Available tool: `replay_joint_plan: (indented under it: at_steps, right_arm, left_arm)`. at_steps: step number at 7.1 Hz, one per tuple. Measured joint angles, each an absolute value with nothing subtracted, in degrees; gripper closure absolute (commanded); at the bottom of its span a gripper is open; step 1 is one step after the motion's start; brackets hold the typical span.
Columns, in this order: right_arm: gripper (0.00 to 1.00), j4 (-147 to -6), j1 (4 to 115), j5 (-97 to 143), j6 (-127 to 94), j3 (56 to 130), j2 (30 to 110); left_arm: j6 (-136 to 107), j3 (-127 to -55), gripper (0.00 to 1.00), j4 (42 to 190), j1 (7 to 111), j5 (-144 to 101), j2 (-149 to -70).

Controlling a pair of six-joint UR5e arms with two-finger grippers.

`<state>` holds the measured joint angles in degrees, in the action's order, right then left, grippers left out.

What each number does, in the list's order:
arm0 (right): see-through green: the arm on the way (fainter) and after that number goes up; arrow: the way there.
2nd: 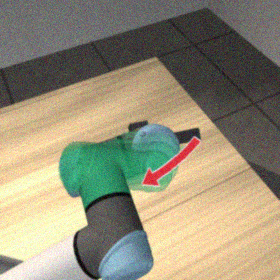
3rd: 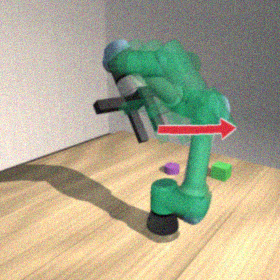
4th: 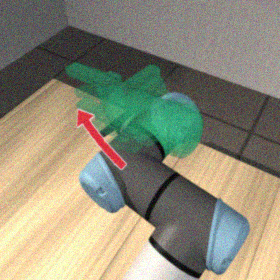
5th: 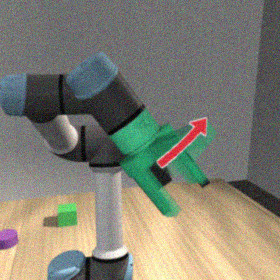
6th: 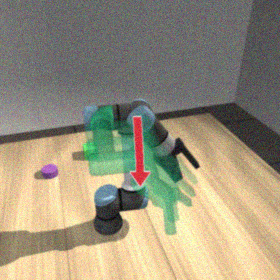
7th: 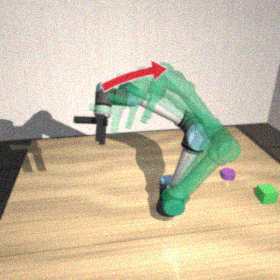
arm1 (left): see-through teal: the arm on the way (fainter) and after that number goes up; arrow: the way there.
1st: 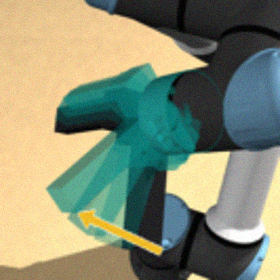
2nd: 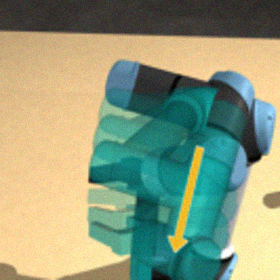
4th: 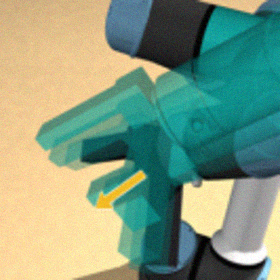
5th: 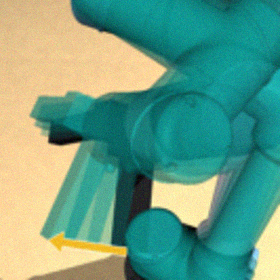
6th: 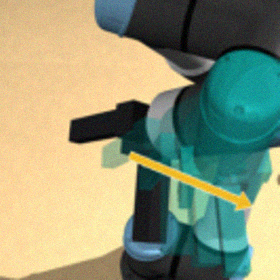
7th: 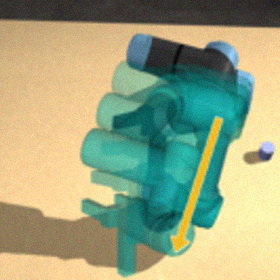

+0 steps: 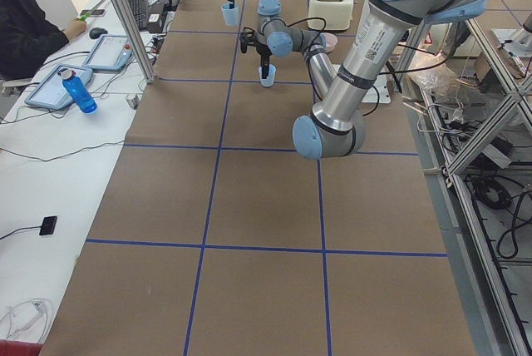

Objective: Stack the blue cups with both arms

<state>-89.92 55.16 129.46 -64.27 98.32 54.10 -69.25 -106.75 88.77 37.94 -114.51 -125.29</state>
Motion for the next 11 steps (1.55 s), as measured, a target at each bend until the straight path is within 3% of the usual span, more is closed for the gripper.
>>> replay_joint_plan:
  at_steps: [6, 11]
  right_arm:
    - [1.0, -89.8, 40.0, 116.5, -81.6, 97.7, 44.7]
    - [1.0, -89.6, 34.1, 111.0, -84.8, 96.5, 43.4]
  left_arm:
    - [-36.2, -108.4, 0.02, 88.6, 62.1, -127.8, -110.0]
    - [-25.6, -96.3, 0.02, 101.1, 70.9, -133.6, -106.1]
